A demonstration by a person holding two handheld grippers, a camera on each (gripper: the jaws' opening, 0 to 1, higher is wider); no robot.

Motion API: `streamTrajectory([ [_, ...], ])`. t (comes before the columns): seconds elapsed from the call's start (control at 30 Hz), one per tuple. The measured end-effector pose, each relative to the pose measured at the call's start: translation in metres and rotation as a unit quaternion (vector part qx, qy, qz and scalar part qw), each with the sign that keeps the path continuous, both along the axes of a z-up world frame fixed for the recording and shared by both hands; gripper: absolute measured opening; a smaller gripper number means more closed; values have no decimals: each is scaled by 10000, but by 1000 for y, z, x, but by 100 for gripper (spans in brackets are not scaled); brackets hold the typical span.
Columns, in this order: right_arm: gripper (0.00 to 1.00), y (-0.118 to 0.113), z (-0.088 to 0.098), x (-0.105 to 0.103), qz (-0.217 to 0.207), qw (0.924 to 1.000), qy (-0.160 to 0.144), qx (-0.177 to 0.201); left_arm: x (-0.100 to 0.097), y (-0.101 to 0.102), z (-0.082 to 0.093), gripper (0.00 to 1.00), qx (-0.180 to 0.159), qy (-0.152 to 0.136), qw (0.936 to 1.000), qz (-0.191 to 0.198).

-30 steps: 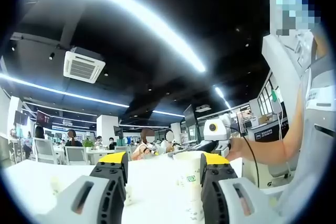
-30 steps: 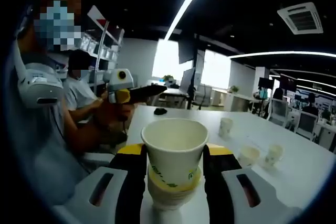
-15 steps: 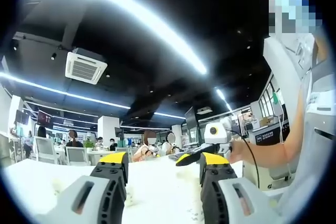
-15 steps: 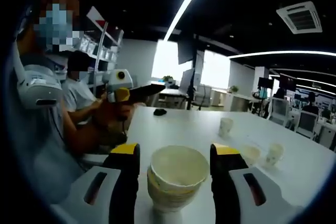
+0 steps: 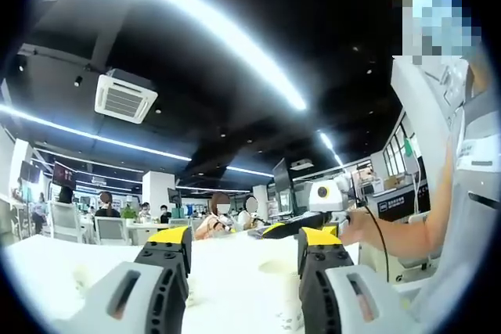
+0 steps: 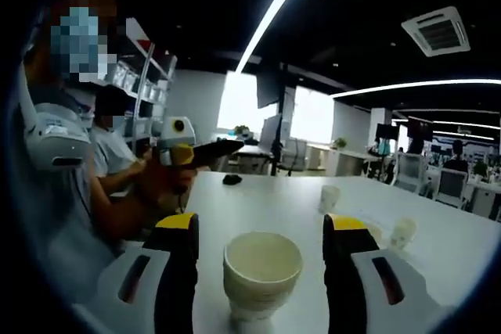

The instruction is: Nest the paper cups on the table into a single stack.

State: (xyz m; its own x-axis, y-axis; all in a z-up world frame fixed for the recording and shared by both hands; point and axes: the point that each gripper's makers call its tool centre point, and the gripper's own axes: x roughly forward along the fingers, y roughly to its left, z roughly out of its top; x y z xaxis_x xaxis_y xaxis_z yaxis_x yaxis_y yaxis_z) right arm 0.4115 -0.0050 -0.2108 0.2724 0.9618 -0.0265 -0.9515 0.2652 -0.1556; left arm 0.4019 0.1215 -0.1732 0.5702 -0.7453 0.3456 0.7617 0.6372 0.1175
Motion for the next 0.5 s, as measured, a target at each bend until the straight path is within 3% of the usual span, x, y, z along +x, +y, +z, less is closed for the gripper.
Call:
streamTrajectory([
  [0.27, 69, -19, 5, 1, -386, 9987, -236, 226, 16, -12, -10, 60, 124, 248, 9996, 33],
  [0.5, 69, -28, 13, -10, -501, 9964, -544, 420, 33, -10, -1, 60, 276, 394, 9985, 256],
])
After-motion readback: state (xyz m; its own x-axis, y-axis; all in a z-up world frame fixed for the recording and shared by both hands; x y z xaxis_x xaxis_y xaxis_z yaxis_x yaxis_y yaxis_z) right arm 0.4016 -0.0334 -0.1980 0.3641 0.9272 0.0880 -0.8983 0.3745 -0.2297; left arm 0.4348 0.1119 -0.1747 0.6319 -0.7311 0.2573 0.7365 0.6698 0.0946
